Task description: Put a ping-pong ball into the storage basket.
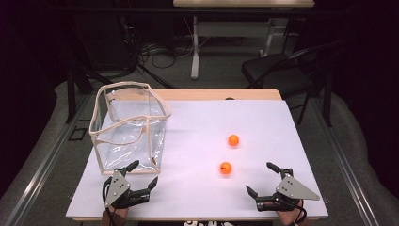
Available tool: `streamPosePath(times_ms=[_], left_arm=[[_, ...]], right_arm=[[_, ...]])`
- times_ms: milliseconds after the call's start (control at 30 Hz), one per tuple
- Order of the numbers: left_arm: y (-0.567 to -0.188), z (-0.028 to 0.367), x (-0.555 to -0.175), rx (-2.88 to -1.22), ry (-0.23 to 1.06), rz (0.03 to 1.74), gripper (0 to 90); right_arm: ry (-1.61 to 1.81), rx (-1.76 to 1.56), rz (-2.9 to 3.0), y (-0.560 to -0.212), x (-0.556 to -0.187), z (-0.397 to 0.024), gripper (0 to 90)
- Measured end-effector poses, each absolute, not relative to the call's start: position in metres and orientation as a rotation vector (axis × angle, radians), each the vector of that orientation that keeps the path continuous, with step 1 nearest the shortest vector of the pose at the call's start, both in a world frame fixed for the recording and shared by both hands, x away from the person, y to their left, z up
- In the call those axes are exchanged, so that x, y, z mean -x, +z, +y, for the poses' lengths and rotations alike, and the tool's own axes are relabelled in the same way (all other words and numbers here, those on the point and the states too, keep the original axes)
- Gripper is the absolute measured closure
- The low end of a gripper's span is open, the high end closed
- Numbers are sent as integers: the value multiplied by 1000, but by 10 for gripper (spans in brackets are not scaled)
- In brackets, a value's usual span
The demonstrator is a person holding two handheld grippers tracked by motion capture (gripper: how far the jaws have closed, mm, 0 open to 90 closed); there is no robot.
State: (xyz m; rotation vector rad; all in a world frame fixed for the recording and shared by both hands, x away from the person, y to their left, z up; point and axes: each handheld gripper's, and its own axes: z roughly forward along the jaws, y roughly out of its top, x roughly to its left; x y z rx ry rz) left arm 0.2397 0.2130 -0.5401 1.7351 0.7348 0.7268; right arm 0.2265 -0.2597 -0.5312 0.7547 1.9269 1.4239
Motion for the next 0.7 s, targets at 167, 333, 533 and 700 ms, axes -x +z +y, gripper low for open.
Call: streamPosePath(times_ms=[167, 333, 533, 700], left_arm=[[-540, 213, -240, -1737, 723, 736, 158], [-540, 213, -240, -1740, 723, 734, 158], [-541, 212, -241, -1742, 721, 730, 158], [-540, 211, -242, -1741, 718, 724, 158]], right_arm=[[1423, -760, 1933, -532, -227, -260, 0], [1417, -754, 1939, -532, -228, -258, 0], [1401, -759, 1953, -532, -229, -256, 0], [1381, -768, 1977, -533, -231, -252, 0]])
